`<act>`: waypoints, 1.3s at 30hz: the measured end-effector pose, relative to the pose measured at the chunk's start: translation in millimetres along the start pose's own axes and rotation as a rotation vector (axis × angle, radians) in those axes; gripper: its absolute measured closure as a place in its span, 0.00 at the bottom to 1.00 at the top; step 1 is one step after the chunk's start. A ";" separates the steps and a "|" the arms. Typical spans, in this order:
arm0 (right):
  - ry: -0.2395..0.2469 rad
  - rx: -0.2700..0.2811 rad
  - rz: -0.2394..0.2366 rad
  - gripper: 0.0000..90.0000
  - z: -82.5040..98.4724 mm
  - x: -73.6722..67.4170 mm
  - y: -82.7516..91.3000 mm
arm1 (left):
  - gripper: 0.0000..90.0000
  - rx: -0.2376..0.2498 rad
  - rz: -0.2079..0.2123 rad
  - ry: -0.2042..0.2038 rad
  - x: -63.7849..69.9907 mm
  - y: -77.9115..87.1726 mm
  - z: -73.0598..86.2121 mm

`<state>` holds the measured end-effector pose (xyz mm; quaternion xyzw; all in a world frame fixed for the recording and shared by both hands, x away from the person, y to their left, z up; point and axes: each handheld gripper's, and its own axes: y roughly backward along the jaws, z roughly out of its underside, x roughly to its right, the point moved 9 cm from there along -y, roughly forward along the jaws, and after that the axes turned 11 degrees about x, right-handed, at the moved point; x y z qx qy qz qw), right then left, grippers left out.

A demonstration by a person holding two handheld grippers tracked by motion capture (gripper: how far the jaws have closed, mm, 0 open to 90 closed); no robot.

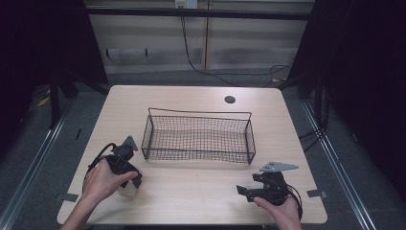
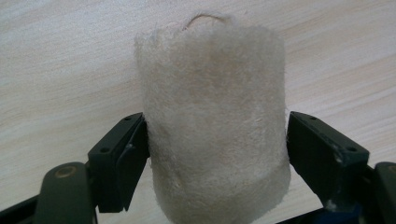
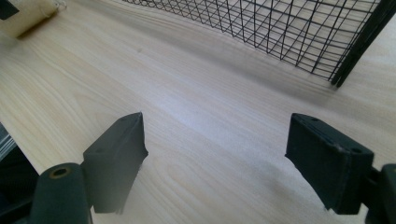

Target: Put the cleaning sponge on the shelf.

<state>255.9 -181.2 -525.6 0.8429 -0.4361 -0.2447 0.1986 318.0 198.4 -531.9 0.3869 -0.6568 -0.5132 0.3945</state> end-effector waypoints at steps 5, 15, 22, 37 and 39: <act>-0.001 -0.002 -0.002 0.22 0.2 -0.3 0.3 | 0.24 -0.018 0.009 -0.002 -0.2 -2.1 0.6; 0.000 -0.005 -0.005 0.22 0.8 -0.7 0.2 | 0.27 -0.041 0.019 -0.064 0.0 -5.9 3.5; 0.002 -0.009 -0.004 0.22 1.1 0.1 -0.3 | 0.28 -0.032 0.028 -0.053 -4.2 -0.5 6.6; -0.001 -0.013 -0.004 0.22 1.6 -0.4 -0.2 | 0.28 0.013 0.057 -0.062 -20.2 15.5 10.2; 0.001 -0.011 -0.004 0.22 1.5 -0.1 -0.3 | 0.28 0.016 0.061 -0.058 -21.7 19.3 9.8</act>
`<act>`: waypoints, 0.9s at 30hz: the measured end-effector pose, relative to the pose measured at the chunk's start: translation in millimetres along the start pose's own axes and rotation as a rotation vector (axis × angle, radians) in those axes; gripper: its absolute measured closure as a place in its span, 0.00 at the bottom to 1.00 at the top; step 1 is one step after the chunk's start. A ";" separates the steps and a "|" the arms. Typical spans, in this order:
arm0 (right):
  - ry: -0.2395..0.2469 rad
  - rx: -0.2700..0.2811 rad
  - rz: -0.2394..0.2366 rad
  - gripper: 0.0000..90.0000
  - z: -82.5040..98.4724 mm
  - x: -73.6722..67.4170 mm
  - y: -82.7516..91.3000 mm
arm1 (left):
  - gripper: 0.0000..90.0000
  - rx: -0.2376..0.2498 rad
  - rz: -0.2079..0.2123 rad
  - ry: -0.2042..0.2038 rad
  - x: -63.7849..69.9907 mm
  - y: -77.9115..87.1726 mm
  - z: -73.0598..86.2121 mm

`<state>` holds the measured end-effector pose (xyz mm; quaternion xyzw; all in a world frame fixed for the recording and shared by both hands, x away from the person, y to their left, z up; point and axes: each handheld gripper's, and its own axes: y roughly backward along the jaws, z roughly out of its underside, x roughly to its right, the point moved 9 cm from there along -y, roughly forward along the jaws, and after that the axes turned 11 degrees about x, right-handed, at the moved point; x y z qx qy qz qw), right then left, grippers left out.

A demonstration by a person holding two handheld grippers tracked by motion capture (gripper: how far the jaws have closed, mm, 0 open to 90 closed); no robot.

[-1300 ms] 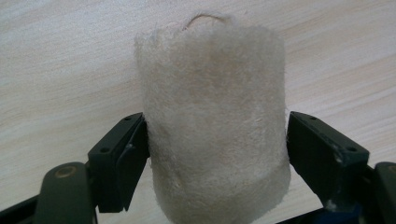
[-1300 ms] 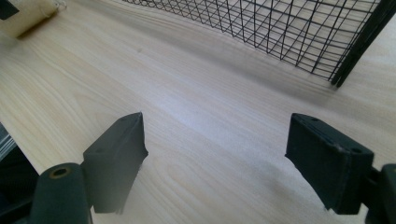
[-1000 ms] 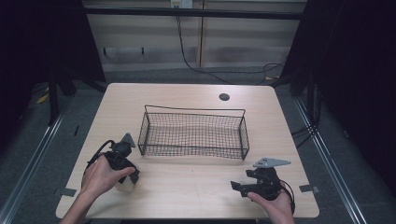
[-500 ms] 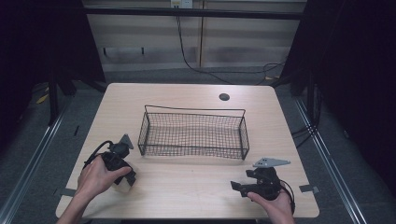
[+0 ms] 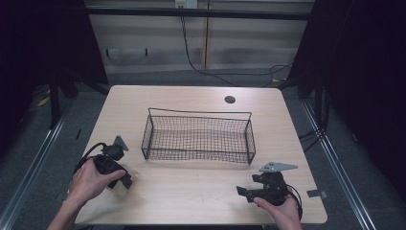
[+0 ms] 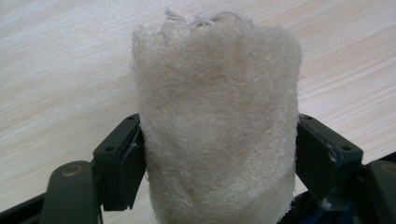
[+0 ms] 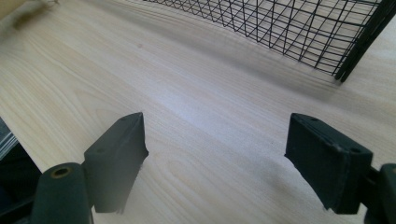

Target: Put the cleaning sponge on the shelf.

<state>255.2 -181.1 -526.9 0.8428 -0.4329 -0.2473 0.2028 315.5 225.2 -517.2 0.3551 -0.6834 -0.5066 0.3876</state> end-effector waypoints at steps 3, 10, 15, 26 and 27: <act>-0.002 -0.003 0.000 0.22 0.3 -0.2 0.1 | 0.28 0.013 -0.002 0.007 -1.5 4.1 -1.3; -0.004 -0.005 0.000 0.22 0.4 -0.3 -0.4 | 0.28 0.046 0.016 0.013 -3.3 18.2 -9.1; -0.004 -0.005 -0.001 0.22 0.6 0.0 -0.5 | 0.28 0.045 0.025 -0.003 -1.9 24.2 -10.2; -0.005 -0.006 -0.003 0.22 0.8 -0.3 -0.5 | 0.28 0.065 -0.004 -0.006 -4.8 46.5 -12.0; -0.006 -0.008 -0.003 0.22 0.9 -0.5 -0.6 | 0.28 0.068 -0.002 -0.008 -4.9 50.0 -12.6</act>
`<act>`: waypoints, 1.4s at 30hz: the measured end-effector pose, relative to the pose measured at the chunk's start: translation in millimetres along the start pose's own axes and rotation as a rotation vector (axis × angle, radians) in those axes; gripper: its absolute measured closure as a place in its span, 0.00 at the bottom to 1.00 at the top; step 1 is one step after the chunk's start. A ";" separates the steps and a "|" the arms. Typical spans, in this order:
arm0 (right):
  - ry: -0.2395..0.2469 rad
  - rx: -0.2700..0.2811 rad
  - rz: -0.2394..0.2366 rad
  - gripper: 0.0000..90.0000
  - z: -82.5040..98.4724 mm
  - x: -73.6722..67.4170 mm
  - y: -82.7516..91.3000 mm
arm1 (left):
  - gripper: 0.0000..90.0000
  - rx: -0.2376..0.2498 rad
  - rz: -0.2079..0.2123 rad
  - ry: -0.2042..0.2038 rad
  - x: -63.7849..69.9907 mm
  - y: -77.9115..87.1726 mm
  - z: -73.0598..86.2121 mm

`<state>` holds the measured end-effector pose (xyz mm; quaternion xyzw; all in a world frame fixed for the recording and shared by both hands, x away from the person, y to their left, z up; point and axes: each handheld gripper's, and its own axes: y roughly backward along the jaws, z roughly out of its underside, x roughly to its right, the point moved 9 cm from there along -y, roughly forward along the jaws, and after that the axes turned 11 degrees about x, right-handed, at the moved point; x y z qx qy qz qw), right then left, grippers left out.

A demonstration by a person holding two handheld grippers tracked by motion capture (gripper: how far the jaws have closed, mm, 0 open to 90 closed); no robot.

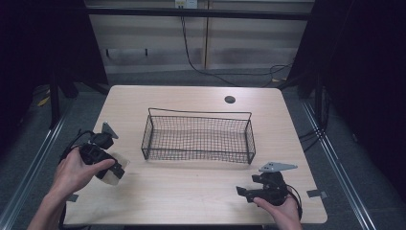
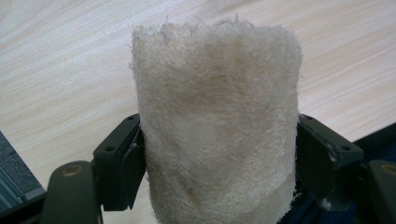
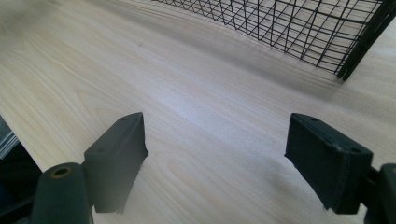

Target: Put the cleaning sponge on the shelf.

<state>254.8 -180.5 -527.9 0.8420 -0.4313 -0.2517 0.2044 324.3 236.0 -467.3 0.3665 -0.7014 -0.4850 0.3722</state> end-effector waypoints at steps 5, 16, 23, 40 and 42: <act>-0.001 -0.001 0.000 0.22 0.1 -0.3 0.1 | 0.28 0.002 0.016 0.006 -2.8 3.7 -2.0; -0.001 -0.001 0.000 0.22 0.2 -0.3 0.0 | 0.28 0.021 0.019 -0.006 -4.7 21.2 -6.2; 0.000 0.000 0.000 0.22 0.2 -0.5 0.1 | 0.28 0.049 0.009 -0.009 -5.2 36.9 -10.3; -0.003 0.001 -0.002 0.21 -0.1 -0.1 -0.3 | 0.28 0.076 -0.013 -0.031 1.7 59.6 -29.9; -0.004 0.003 -0.002 0.21 -0.3 0.0 -0.3 | 0.28 0.080 -0.015 -0.031 3.9 62.0 -33.3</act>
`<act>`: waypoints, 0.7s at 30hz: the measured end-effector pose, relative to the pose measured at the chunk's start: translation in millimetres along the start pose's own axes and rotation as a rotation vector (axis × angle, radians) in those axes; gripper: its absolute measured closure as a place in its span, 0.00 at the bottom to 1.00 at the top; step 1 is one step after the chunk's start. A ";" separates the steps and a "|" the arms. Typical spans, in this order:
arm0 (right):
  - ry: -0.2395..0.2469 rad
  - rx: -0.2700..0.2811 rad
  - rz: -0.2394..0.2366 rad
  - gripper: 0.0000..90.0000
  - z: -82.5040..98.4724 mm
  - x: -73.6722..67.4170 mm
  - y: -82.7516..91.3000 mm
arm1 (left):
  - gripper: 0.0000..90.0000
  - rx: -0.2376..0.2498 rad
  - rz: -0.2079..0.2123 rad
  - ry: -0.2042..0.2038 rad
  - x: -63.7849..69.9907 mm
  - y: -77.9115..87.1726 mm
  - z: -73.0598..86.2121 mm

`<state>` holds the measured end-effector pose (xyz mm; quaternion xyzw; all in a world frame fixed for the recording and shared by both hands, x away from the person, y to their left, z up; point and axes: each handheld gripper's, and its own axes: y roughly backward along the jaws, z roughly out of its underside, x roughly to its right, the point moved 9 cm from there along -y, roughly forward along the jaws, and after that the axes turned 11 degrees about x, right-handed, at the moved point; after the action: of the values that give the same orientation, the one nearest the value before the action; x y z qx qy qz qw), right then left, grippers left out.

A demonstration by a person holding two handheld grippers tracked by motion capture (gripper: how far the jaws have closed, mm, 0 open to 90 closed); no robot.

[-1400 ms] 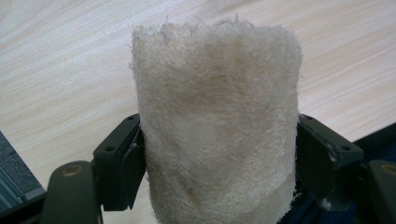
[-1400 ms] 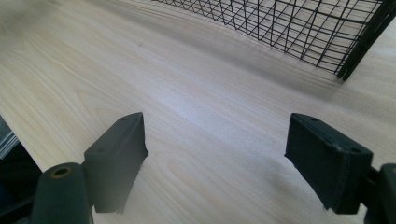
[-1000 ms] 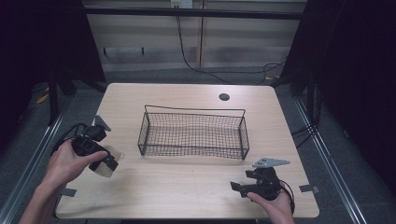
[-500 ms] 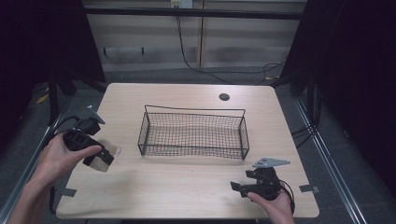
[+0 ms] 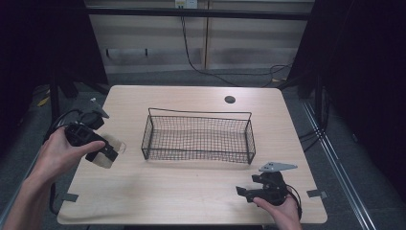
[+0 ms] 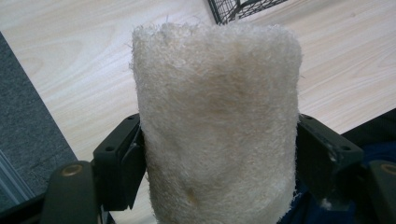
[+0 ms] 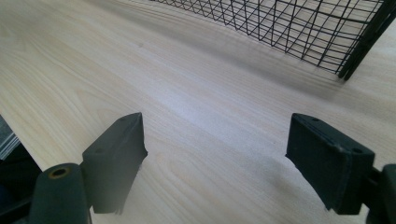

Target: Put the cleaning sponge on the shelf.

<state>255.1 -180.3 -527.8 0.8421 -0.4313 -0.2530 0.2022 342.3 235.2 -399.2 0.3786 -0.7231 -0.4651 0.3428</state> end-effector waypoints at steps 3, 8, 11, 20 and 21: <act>-0.001 0.004 -0.001 0.21 -0.5 0.0 0.2 | 0.28 -0.001 0.006 -0.017 3.5 2.7 -5.2; -0.002 0.003 -0.006 0.20 -0.6 -1.0 0.1 | 0.28 -0.008 -0.004 -0.022 6.5 5.4 -14.3; 0.001 0.008 -0.005 0.20 -1.0 -1.0 0.9 | 0.28 -0.006 0.003 -0.030 10.9 8.4 -23.2; 0.001 0.005 -0.005 0.20 -0.9 -0.9 0.6 | 0.28 -0.008 0.037 -0.076 27.2 15.1 -42.4; 0.000 0.005 -0.005 0.20 -1.0 -0.8 0.6 | 0.28 -0.009 0.036 -0.080 28.8 14.5 -44.3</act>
<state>254.9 -179.8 -526.5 0.8438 -0.4297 -0.2524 0.1993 362.8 196.0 -366.8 0.3454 -0.7408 -0.4767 0.3235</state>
